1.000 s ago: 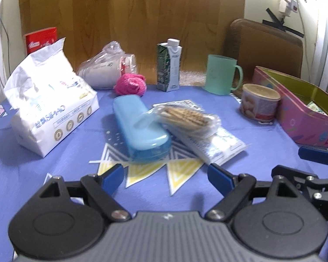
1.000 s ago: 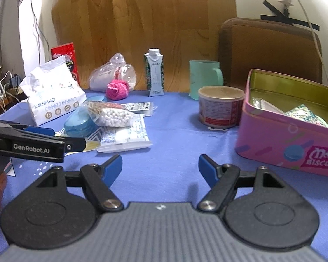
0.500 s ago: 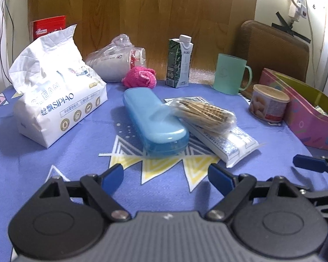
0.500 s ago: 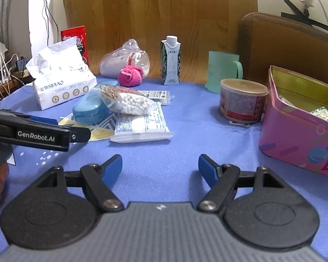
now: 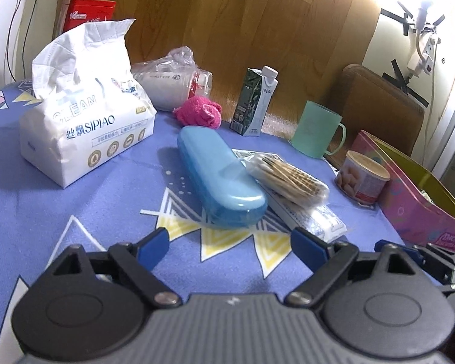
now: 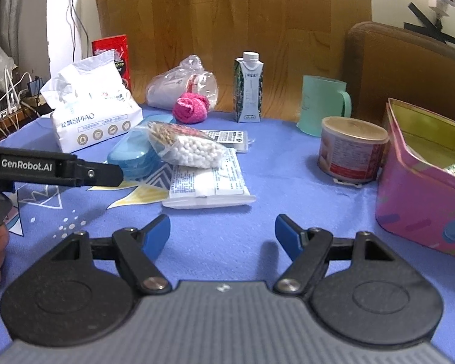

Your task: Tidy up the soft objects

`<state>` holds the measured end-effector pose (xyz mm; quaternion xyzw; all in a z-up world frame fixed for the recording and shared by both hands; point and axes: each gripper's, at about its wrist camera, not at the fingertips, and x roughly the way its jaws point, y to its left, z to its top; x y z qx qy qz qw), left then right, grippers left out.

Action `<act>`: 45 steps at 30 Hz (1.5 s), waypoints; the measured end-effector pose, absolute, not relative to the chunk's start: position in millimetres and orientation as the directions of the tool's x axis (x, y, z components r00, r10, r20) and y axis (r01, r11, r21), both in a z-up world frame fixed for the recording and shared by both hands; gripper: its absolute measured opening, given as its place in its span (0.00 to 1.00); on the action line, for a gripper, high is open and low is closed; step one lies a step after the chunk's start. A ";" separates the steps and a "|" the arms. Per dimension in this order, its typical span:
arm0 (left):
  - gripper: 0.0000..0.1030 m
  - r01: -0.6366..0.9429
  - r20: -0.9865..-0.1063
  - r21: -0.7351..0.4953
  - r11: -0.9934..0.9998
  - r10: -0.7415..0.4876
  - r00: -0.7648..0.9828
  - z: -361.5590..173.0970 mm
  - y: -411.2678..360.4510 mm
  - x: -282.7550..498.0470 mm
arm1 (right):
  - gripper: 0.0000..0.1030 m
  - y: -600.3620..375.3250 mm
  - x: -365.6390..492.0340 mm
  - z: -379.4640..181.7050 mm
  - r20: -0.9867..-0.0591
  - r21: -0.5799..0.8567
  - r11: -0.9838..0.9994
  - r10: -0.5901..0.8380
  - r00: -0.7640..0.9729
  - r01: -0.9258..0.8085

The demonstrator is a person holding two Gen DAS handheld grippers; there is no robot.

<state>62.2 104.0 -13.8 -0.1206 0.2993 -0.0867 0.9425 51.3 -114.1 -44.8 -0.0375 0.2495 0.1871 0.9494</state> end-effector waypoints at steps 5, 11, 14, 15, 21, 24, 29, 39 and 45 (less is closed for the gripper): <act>0.94 0.084 -0.567 -0.211 0.974 -0.192 0.801 -14.6 92.9 61.6 | 0.75 -111.3 52.4 -46.2 -0.502 0.015 0.922 0.341 0.795 -0.386; 0.96 0.078 -0.590 -0.139 0.987 -0.146 0.794 -15.9 84.0 63.8 | 0.75 -118.0 52.8 -46.7 -0.497 0.063 0.924 0.356 0.791 -0.377; 0.97 0.075 -0.598 -0.112 0.991 -0.127 0.791 -16.6 80.8 64.8 | 0.75 -124.1 54.4 -46.3 -0.495 0.106 0.924 0.370 0.786 -0.368; 0.97 0.074 -0.600 -0.103 0.992 -0.122 0.790 -16.7 79.5 65.0 | 0.75 -126.3 55.2 -46.3 -0.494 0.121 0.923 0.375 0.785 -0.365; 0.97 0.071 -0.608 -0.073 0.995 -0.101 0.787 -17.6 74.4 65.3 | 0.76 -133.2 56.6 -46.2 -0.485 0.174 0.918 0.396 0.780 -0.358; 0.98 0.070 -0.611 -0.061 0.996 -0.092 0.786 -17.7 73.2 65.9 | 0.76 -136.0 56.3 -45.6 -0.479 0.185 0.914 0.405 0.779 -0.361; 0.99 0.069 -0.615 -0.048 0.996 -0.084 0.784 -17.9 71.8 67.2 | 0.76 -140.5 55.7 -45.1 -0.468 0.204 0.909 0.416 0.779 -0.363; 0.99 0.069 -0.617 -0.045 0.997 -0.082 0.783 -18.0 72.4 68.6 | 0.76 -142.0 54.5 -44.4 -0.459 0.212 0.907 0.422 0.782 -0.365; 1.00 0.066 -0.617 -0.046 0.997 -0.080 0.783 -17.8 72.4 67.8 | 0.76 -138.0 56.6 -42.6 -0.474 0.196 0.904 0.426 0.770 -0.380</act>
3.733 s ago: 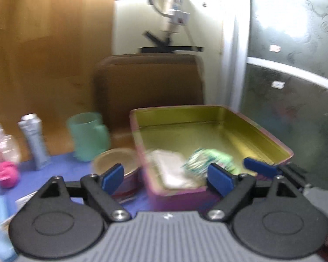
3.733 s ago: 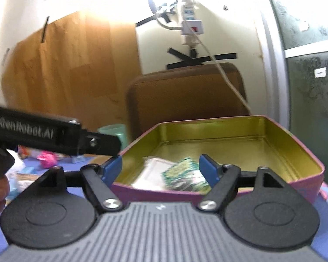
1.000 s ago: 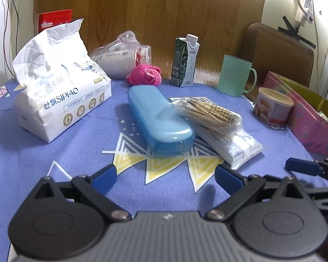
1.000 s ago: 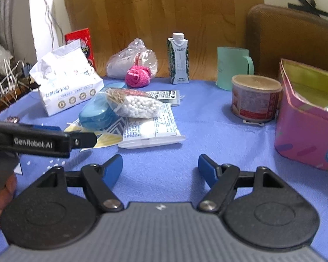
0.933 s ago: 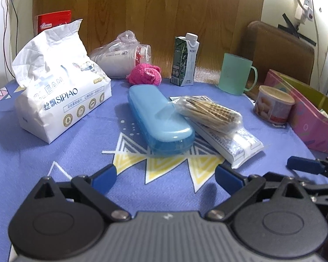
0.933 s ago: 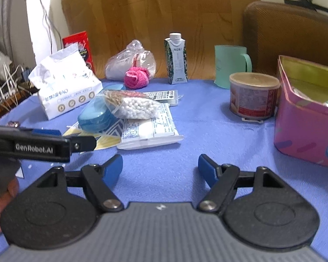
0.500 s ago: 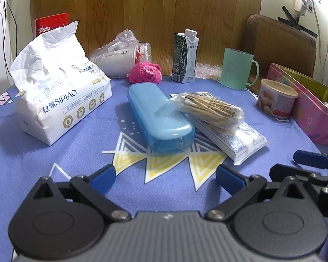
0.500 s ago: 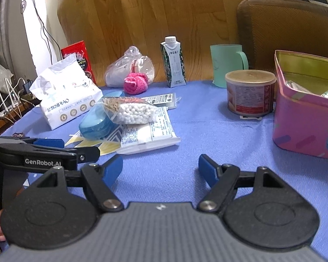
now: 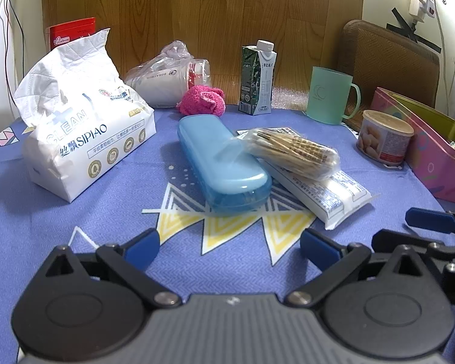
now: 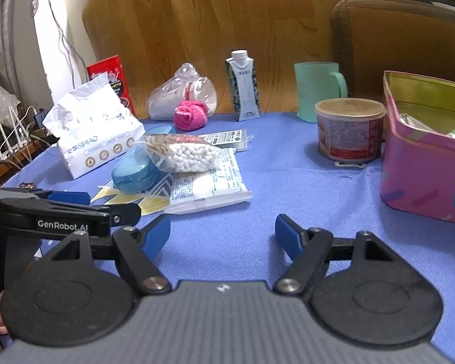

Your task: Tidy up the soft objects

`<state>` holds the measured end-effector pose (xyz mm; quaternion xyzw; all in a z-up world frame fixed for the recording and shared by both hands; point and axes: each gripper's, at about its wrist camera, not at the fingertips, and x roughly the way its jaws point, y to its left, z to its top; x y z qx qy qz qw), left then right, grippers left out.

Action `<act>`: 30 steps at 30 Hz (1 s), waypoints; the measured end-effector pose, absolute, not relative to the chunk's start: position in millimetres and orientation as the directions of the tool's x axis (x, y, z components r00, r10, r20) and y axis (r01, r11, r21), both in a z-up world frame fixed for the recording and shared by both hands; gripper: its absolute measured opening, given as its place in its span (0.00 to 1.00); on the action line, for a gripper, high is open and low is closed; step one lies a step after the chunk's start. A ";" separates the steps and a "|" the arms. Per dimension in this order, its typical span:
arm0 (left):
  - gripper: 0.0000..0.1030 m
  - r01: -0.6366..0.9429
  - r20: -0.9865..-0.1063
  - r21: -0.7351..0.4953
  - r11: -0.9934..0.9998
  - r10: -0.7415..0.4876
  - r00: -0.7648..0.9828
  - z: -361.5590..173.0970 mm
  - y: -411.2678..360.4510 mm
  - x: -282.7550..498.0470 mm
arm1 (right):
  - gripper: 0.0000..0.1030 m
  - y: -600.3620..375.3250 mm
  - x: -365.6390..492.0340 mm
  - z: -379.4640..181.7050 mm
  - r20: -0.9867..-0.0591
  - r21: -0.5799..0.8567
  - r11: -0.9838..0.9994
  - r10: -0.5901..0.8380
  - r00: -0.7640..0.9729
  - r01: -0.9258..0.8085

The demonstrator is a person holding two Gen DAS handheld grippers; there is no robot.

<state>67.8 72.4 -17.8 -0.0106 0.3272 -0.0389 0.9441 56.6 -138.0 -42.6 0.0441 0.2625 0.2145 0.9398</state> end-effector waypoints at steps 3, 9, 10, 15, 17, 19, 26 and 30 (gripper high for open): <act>1.00 0.066 -0.616 -0.046 0.997 -0.080 0.783 -17.6 72.3 67.4 | 0.76 -134.8 61.2 -38.7 -0.477 0.175 0.898 0.436 0.764 -0.403; 1.00 0.068 -0.603 -0.084 0.994 -0.105 0.791 -16.2 76.2 64.0 | 0.76 -131.0 89.1 -14.3 -0.437 0.188 0.866 0.496 0.751 -0.463; 0.99 0.074 -0.592 -0.104 0.992 -0.121 0.797 -15.4 79.1 62.3 | 0.76 -129.4 95.6 -10.6 -0.434 0.214 0.853 0.520 0.736 -0.476; 0.98 0.114 -0.496 -0.214 0.970 -0.209 0.843 -10.5 97.3 49.1 | 0.76 -105.1 127.0 -3.7 -0.441 0.321 0.783 0.621 0.648 -0.533; 0.95 0.119 -0.485 -0.237 0.964 -0.223 0.845 -9.9 100.6 48.8 | 0.74 -92.4 136.7 -8.1 -0.465 0.299 0.795 0.604 0.647 -0.528; 0.92 0.128 -0.479 -0.254 0.959 -0.239 0.845 -9.6 102.2 48.9 | 0.53 -82.9 140.6 -11.1 -0.478 0.233 0.817 0.568 0.670 -0.527; 0.89 0.169 -0.445 -0.282 0.944 -0.285 0.849 -7.2 107.1 46.9 | 0.18 -101.6 123.2 -14.3 -0.510 0.106 0.843 0.502 0.698 -0.528; 0.89 0.217 -0.432 -0.322 0.922 -0.347 0.833 -3.3 110.2 40.5 | 0.13 -119.3 92.9 -16.1 -0.509 0.059 0.847 0.481 0.714 -0.529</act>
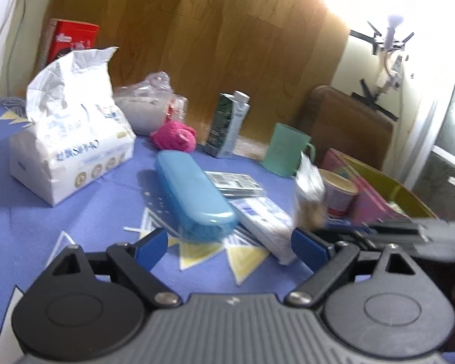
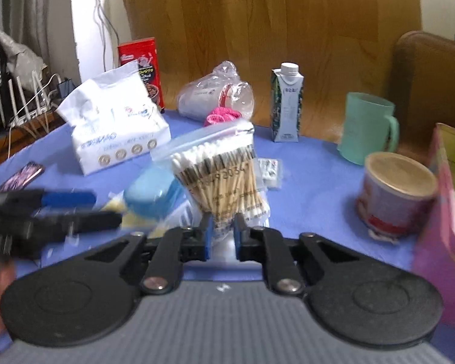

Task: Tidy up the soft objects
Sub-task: 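Grasp the bag of cotton swabs with the right tool, then carry the cotton swab bag into the pink tin and open the right tool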

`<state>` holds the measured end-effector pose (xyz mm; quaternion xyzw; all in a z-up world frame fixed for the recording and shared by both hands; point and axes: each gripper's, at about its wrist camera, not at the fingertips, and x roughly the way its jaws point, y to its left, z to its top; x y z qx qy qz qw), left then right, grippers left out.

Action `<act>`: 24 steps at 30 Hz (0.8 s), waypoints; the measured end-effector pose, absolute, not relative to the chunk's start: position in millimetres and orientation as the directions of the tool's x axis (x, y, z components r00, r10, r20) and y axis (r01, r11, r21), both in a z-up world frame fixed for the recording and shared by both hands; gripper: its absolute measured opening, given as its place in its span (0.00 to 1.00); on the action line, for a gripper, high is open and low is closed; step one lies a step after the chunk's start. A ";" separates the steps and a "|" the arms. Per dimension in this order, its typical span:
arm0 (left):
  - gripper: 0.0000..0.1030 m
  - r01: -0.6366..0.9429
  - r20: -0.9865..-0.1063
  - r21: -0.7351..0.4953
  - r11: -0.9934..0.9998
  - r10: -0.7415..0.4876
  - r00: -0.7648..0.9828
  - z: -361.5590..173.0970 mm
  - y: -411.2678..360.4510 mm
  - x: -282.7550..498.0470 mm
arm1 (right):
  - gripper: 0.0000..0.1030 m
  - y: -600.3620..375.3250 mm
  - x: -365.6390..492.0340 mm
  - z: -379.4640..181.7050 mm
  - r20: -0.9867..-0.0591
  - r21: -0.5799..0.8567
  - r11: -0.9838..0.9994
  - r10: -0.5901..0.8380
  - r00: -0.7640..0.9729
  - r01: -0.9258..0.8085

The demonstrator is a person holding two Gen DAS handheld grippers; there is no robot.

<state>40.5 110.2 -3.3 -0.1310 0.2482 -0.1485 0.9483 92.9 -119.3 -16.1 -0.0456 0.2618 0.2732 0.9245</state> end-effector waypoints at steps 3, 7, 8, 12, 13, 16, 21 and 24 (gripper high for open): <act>0.89 0.300 -0.441 -0.357 0.885 -0.442 0.781 3.0 100.9 38.4 | 0.13 -138.7 54.7 -15.1 -0.507 -0.002 0.848 0.456 0.732 -0.530; 0.92 0.418 -0.446 -0.358 0.835 -0.546 0.710 11.7 66.6 36.9 | 0.15 -164.4 11.2 -19.5 -0.549 -0.086 0.851 0.393 0.738 -0.518; 0.92 0.439 -0.455 -0.357 0.825 -0.564 0.690 12.2 57.8 37.6 | 0.19 -169.4 3.2 -20.1 -0.553 -0.101 0.851 0.382 0.740 -0.515; 0.90 0.484 -0.554 -0.268 0.833 -0.545 0.630 8.3 10.6 42.3 | 0.51 -188.0 -11.7 -23.7 -0.525 -0.096 0.885 0.344 0.779 -0.455; 0.87 0.475 -0.594 -0.239 0.847 -0.515 0.618 5.9 -0.3 45.3 | 0.51 -191.3 -11.0 -26.5 -0.525 -0.073 0.889 0.350 0.776 -0.451; 0.83 0.432 -0.697 -0.199 0.880 -0.437 0.569 -2.5 -22.4 52.9 | 0.51 -191.3 -5.6 -37.3 -0.538 -0.006 0.891 0.380 0.752 -0.455; 0.84 0.356 -0.748 -0.186 0.916 -0.367 0.553 -3.6 -25.7 56.0 | 0.68 -174.3 6.5 -51.3 -0.532 0.026 0.870 0.429 0.730 -0.493; 0.79 0.337 -0.753 -0.179 0.924 -0.350 0.558 -2.1 -26.1 55.0 | 0.66 -166.9 8.9 -52.1 -0.523 0.014 0.852 0.452 0.723 -0.523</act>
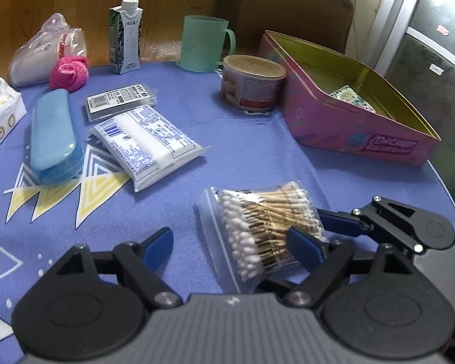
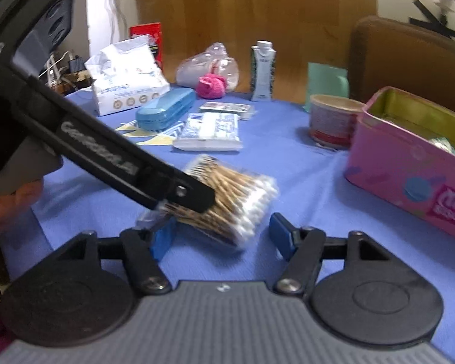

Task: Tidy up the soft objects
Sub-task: 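Carry the cotton swab bag into the pink tin and open the right tool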

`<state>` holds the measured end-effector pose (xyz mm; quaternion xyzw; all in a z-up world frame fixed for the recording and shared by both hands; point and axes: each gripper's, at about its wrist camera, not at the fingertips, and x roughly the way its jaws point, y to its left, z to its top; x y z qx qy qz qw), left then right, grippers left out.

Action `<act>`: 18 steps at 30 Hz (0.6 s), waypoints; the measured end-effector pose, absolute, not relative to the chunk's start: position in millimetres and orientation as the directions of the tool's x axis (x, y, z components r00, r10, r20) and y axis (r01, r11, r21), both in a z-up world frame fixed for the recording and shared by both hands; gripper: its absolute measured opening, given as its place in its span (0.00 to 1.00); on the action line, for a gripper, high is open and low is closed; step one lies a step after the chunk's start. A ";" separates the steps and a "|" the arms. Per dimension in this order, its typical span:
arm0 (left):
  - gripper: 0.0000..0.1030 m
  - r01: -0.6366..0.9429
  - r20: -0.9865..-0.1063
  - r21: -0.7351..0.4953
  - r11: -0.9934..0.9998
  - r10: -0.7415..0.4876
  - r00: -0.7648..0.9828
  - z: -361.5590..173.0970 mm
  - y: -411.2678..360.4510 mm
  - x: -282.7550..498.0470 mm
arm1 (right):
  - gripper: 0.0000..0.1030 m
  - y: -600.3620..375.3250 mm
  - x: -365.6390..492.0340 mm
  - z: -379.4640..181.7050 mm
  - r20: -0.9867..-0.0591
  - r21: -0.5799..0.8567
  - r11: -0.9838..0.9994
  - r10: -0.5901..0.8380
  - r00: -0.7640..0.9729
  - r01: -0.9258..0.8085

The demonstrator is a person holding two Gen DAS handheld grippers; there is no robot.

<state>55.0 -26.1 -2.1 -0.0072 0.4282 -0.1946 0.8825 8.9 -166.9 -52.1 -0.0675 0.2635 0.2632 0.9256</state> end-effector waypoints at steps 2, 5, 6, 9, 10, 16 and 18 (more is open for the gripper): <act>0.69 0.344 -0.749 -0.190 0.920 -0.362 0.555 0.4 -27.6 52.5 | 0.56 -166.2 7.1 -52.1 -0.516 0.004 0.849 0.454 0.726 -0.529; 0.55 0.369 -0.748 -0.183 0.911 -0.372 0.549 8.7 -37.2 53.8 | 0.45 -172.1 6.2 -51.0 -0.497 0.020 0.861 0.449 0.742 -0.508; 0.53 0.385 -0.745 -0.168 0.907 -0.373 0.554 12.9 -42.9 54.6 | 0.44 -174.8 6.2 -50.6 -0.490 0.030 0.866 0.448 0.748 -0.498; 0.51 0.443 -0.715 -0.133 0.887 -0.395 0.577 31.9 -62.1 58.5 | 0.43 -184.2 2.7 -45.7 -0.444 0.043 0.891 0.422 0.790 -0.451; 0.51 0.465 -0.697 -0.128 0.876 -0.413 0.586 40.9 -70.1 60.3 | 0.43 -188.4 0.6 -41.7 -0.418 0.036 0.902 0.404 0.814 -0.430; 0.53 0.623 -0.568 -0.081 0.778 -0.550 0.613 80.3 -138.0 76.1 | 0.43 -240.5 -3.5 -7.3 -0.237 0.052 0.972 0.236 0.942 -0.230; 0.61 0.648 -0.539 -0.088 0.757 -0.583 0.608 81.6 -162.3 87.6 | 0.43 -262.3 0.5 0.7 -0.209 0.073 0.985 0.169 0.963 -0.157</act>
